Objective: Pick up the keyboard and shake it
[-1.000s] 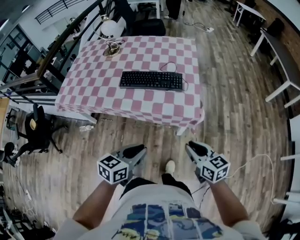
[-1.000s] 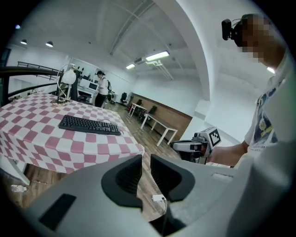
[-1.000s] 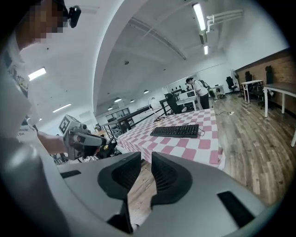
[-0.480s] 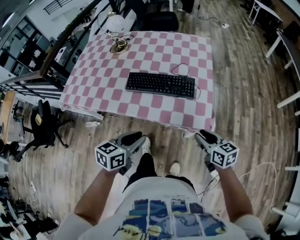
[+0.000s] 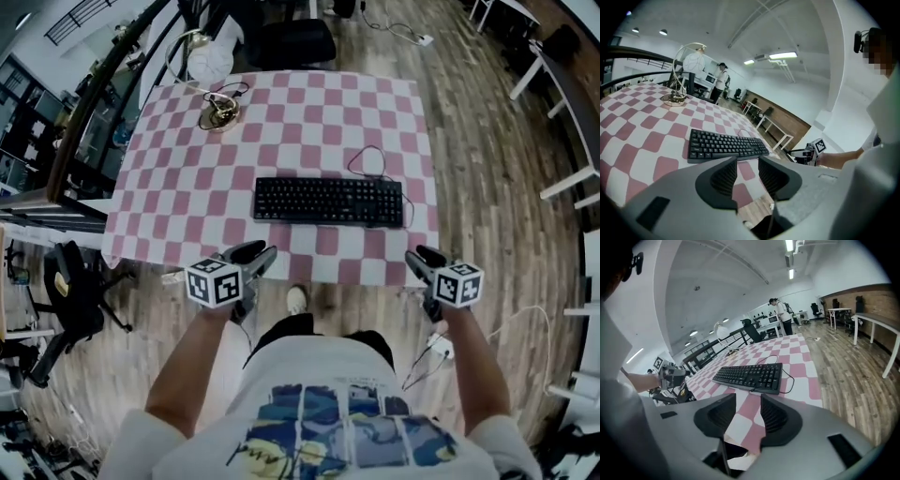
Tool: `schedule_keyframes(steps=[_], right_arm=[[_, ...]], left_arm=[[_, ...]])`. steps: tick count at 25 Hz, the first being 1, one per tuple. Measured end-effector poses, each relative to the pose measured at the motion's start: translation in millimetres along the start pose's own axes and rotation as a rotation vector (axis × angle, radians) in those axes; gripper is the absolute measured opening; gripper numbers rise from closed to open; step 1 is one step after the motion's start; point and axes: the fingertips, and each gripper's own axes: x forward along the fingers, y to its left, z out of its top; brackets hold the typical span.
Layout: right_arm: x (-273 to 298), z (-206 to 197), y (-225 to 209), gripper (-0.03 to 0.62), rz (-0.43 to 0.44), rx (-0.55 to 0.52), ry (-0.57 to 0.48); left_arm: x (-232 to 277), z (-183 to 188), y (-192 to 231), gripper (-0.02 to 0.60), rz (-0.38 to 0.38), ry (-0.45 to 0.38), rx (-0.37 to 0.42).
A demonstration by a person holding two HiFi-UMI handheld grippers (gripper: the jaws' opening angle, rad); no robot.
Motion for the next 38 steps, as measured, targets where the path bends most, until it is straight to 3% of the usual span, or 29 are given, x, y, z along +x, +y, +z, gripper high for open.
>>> schedule_keyframes(steps=[7, 13, 19, 29, 38], right_arm=[[74.4, 58.7, -22.8, 0.189, -0.087, 0.124, 0.036], [112.2, 85.0, -60.2, 0.221, -0.094, 0.15, 0.086], [146.7, 95.5, -85.4, 0.242, -0.055, 0.192, 0.138], [180.4, 89.0, -91.0, 0.264, 0.009, 0.239, 0.176], [184.1, 87.6, -89.7, 0.259, 0.054, 0.251, 0.17]], left_arm=[[30.7, 44.5, 125.8, 0.165, 0.054, 0.108, -0.094], [58.8, 60.7, 179.3, 0.201, 0.108, 0.137, -0.15], [84.5, 55.8, 206.4, 0.233, 0.15, 0.205, -0.175], [107.4, 54.7, 221.8, 0.255, 0.181, 0.18, -0.19], [129.6, 44.1, 218.4, 0.264, 0.142, 0.209, -0.204]])
